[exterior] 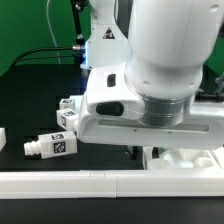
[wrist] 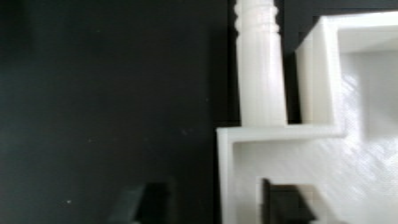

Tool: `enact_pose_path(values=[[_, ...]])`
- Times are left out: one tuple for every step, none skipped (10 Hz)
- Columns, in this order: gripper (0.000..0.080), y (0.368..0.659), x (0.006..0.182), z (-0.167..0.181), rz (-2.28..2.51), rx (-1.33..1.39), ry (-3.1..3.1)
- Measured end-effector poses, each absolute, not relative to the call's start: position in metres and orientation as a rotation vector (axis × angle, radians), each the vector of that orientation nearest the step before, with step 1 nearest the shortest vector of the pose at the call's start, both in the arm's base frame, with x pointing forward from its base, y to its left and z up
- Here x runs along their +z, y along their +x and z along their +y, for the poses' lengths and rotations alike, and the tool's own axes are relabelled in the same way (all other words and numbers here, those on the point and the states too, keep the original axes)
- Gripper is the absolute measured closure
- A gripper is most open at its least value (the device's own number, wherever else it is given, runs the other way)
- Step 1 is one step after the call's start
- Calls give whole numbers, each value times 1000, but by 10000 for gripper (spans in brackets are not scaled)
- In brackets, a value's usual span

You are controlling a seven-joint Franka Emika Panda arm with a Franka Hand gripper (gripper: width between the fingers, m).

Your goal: Assemble chair

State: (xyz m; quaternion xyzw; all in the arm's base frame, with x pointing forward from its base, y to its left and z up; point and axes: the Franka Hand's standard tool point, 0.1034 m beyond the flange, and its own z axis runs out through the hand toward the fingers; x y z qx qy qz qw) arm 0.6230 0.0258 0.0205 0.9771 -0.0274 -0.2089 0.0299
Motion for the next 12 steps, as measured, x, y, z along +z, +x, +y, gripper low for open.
enact_pose_path(values=[[373, 623, 20, 25, -86, -644, 3012], [242, 623, 20, 25, -90, -644, 3012], [242, 624, 23, 29, -121, -640, 3007], [169, 627, 30, 30, -105, -641, 3011], [155, 629, 41, 25, -83, -627, 3025], [155, 624, 51, 17, -82, -624, 3036], [151, 615, 57, 8, -106, -626, 3041], [151, 610, 58, 3, -126, -624, 3042], [151, 610, 56, 4, -125, -626, 3042], [151, 610, 56, 4, -125, -627, 3042], [151, 610, 55, 4, -126, -627, 3042], [151, 609, 55, 2, -141, -627, 3040]])
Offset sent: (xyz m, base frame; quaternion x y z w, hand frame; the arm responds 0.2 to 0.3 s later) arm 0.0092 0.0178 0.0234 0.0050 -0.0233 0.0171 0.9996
